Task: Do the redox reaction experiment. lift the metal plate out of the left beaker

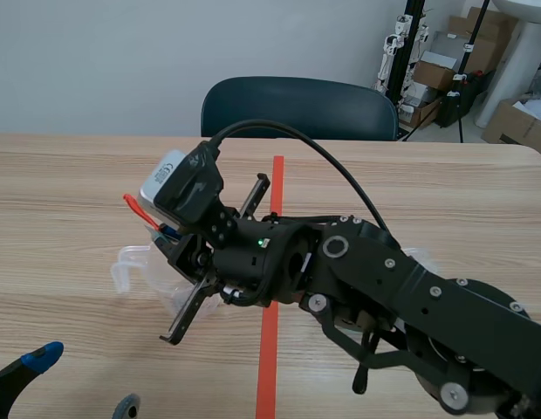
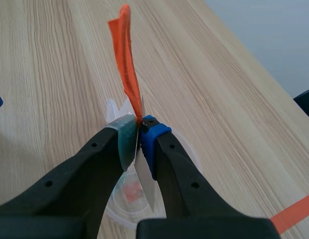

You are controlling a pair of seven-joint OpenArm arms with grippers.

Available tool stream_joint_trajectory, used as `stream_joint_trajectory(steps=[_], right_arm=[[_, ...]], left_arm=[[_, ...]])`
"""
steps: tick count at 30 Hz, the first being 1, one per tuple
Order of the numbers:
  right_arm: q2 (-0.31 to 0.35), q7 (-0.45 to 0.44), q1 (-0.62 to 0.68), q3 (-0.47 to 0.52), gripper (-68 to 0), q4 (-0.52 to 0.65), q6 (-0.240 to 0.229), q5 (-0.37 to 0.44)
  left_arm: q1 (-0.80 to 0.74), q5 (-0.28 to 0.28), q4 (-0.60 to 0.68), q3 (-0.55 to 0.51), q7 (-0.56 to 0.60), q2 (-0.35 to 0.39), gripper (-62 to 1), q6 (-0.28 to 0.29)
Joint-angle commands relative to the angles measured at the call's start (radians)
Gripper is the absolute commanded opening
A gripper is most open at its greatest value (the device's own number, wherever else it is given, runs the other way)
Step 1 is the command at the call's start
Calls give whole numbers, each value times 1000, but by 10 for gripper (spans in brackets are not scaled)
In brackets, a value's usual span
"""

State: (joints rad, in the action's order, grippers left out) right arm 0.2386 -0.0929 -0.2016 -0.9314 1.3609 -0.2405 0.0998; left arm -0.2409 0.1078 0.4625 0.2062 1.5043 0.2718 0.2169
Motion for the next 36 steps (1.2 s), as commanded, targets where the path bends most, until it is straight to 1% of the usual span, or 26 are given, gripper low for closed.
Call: stream_joint_trajectory(steps=[1, 4, 6, 9, 16, 19, 21, 25, 28, 30, 36], right_arm=[[-9, 3, -12, 11, -669, 24, 4, 39], [-9, 31, -15, 17, -669, 24, -2, 104], [-9, 40, -15, 24, -669, 24, -23, 141], [-9, 51, -15, 28, -669, 29, -22, 179], [-5, 108, -14, 43, -669, 113, -22, 187], [8, 113, -14, 50, -669, 137, -21, 216], [13, 114, -14, 57, -669, 137, -21, 230], [23, 115, -14, 57, -669, 137, -21, 231], [22, 132, -14, 57, -669, 137, -21, 232], [23, 141, -14, 57, -669, 137, -21, 248], [26, 149, -14, 61, -669, 137, -21, 254]], left_arm=[[-8, 0, 10, -5, 17, 3, 14, 2], [-8, 0, 10, -5, 18, 3, 14, 2], [-8, 0, 10, -5, 18, 3, 14, 2], [-8, 0, 10, -5, 18, 3, 14, 2], [-8, 0, 10, -5, 17, 3, 14, 2], [-8, 0, 10, -5, 17, 3, 14, 2], [-8, 0, 10, -5, 17, 3, 14, 2], [-8, 0, 10, -5, 17, 3, 14, 2], [-8, 0, 10, -5, 17, 3, 14, 2], [-8, 0, 10, -5, 17, 3, 14, 2], [-8, 0, 10, -5, 18, 3, 14, 2]])
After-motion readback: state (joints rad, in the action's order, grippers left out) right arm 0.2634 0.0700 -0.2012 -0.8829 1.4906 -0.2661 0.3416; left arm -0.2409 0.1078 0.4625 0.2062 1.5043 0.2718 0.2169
